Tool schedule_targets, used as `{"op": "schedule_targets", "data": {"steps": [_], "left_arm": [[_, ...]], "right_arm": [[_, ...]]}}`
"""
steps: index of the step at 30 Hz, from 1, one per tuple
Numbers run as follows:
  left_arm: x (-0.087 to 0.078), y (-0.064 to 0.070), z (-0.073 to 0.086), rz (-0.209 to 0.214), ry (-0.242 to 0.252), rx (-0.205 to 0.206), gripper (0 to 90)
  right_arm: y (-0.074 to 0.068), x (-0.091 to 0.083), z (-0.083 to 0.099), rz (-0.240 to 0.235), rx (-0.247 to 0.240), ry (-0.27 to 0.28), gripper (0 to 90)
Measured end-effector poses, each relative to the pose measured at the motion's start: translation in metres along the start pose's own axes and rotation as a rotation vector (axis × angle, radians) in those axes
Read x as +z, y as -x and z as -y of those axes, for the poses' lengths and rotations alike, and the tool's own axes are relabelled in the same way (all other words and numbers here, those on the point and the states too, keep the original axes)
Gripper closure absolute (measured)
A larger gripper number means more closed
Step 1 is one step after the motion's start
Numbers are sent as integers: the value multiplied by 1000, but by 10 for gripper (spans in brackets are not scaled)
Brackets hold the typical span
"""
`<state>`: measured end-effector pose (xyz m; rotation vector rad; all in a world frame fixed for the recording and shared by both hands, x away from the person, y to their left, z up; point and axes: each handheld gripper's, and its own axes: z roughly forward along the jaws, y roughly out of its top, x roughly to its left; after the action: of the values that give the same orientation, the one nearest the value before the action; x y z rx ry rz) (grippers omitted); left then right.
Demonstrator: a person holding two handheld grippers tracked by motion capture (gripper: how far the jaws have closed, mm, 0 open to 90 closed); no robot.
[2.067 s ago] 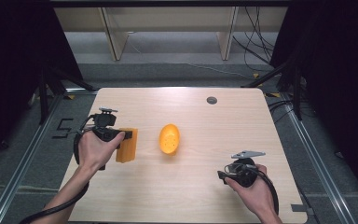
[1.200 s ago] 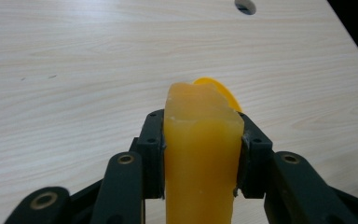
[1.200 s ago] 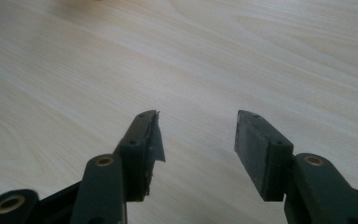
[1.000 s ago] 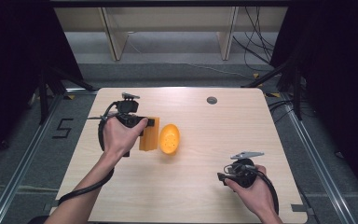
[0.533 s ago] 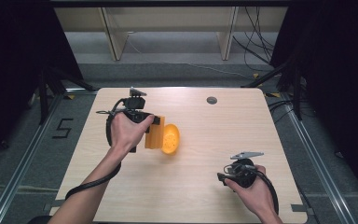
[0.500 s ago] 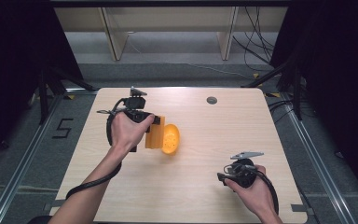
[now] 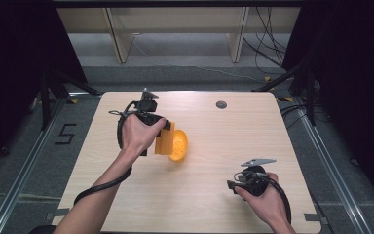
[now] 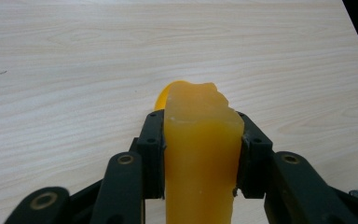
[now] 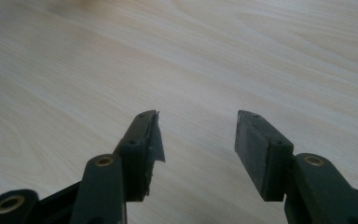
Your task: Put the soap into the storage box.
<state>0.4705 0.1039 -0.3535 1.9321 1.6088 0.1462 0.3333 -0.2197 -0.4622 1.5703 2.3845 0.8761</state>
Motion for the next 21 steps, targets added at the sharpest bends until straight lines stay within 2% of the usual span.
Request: {"op": "schedule_targets", "data": {"steps": [2,3,13,14,18,21], "left_arm": [[1,2,-2,0,0,-3,605],[1,2,-2,0,-2,-3,605],[7,9,-5,1,-8,9,605],[10,10,-4,-5,1,4,605],[12,11,-5,-6,4,5,605],[14,12,-5,-12,-2,5,605]], "right_arm": [[0,1,0,-4,6,22,497],[1,1,0,13,-6,20,497],[1,1,1,15,-11,21,497],[-1,1,1,-9,2,22,497],[0,0,0,-5,-3,1,497],[-1,1,1,-11,1,18,496]]}}
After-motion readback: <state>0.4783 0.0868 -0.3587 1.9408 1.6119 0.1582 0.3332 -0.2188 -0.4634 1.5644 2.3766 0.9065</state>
